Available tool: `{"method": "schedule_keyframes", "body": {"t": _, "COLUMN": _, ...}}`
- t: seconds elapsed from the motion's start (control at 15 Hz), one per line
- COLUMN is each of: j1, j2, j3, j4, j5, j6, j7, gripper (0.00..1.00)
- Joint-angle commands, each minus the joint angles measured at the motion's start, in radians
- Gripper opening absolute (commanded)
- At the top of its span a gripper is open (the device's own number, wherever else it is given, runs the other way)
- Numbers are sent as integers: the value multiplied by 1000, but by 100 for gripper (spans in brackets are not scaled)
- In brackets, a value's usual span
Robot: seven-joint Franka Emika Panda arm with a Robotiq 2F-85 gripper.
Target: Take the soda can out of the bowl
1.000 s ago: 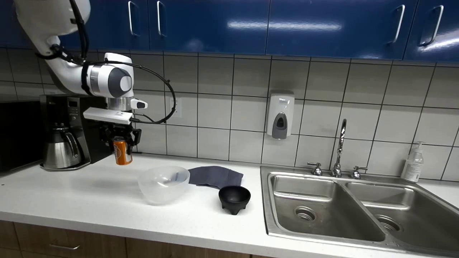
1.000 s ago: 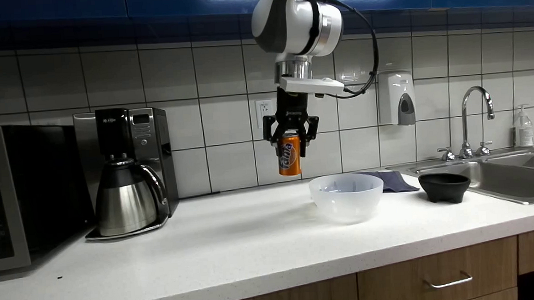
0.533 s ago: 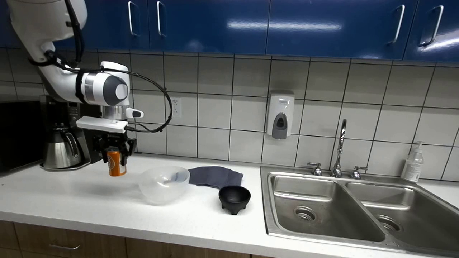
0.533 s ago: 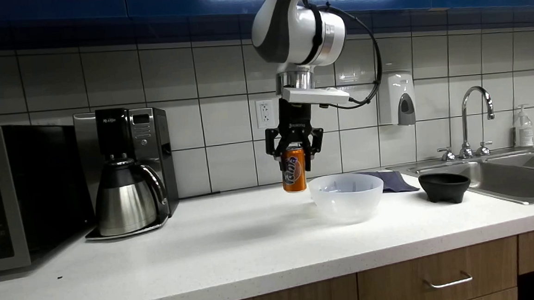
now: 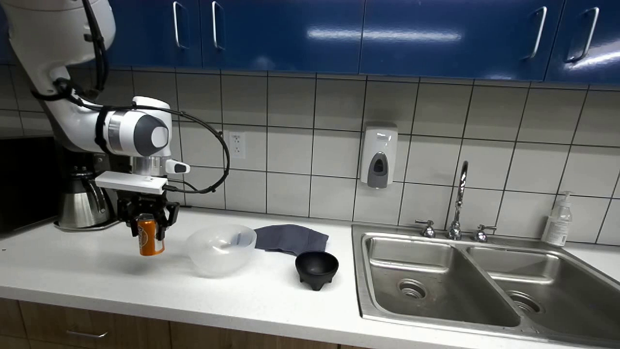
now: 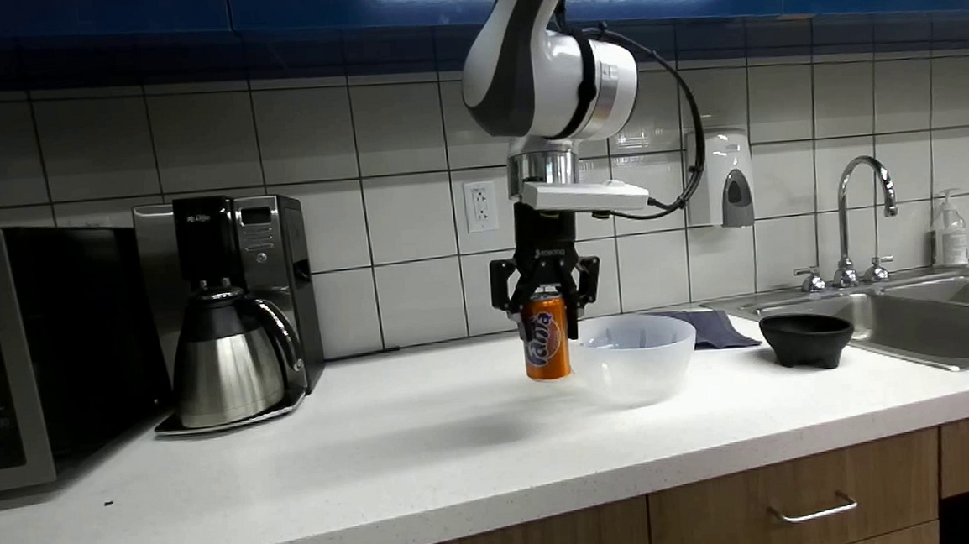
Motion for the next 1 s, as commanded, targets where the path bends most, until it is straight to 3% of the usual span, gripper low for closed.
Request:
{"method": "schedule_keyframes", "body": {"t": 0.0, "j1": -19, "j2": -20, "j3": 17, "j4": -44, "j5": 32, "j6": 43, "j7": -22, "gripper": 40}}
{"method": "schedule_keyframes", "body": {"t": 0.93, "j1": -83, "j2": -7, "j3": 34, "j4": -135, "j5": 171, "j6": 170, "j7": -198, "gripper": 40}}
